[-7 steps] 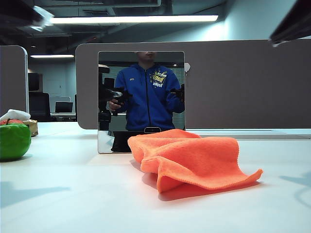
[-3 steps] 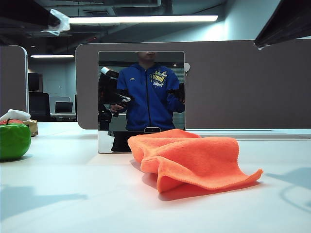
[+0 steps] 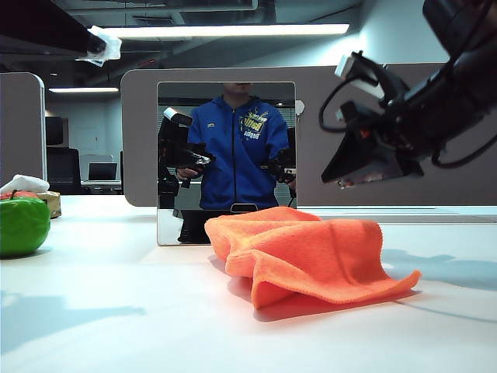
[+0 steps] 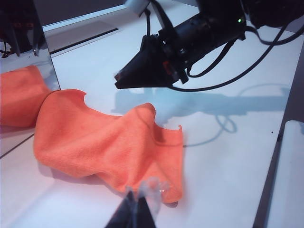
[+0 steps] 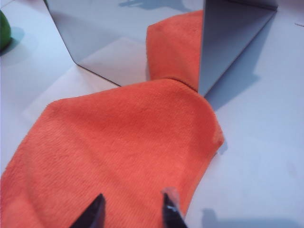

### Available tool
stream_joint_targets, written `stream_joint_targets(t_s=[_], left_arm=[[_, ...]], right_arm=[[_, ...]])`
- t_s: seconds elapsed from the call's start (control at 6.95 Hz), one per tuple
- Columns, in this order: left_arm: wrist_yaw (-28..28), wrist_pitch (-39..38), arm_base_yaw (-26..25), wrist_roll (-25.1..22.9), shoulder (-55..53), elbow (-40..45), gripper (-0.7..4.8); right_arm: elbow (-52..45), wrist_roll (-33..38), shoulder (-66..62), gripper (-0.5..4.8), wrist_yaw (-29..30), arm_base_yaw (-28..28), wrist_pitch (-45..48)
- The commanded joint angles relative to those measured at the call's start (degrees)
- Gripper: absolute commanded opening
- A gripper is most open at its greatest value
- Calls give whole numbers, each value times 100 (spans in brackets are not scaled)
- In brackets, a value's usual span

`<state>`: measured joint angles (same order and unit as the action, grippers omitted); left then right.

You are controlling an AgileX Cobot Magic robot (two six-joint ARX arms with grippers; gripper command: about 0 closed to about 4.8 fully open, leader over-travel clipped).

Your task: Pick up the cloth from the table and use it to cover the mirror.

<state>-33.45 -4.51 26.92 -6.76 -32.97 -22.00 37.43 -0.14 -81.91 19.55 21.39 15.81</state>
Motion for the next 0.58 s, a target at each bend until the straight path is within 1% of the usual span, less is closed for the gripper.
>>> stream_joint_targets(t_s=[0.14,0.43,0.58], left_arm=[[-17,24,7,-9,4,-24,-6],[-20,24,7,-9,4,-24,-6],[-17,24,7,-9,4,-24,-6]], right_arm=[[599,-463,-855,214,240,7,540],[935,-463,-1274,241,63,7,492],[997,-616,-1460,244,-315,-24,505]])
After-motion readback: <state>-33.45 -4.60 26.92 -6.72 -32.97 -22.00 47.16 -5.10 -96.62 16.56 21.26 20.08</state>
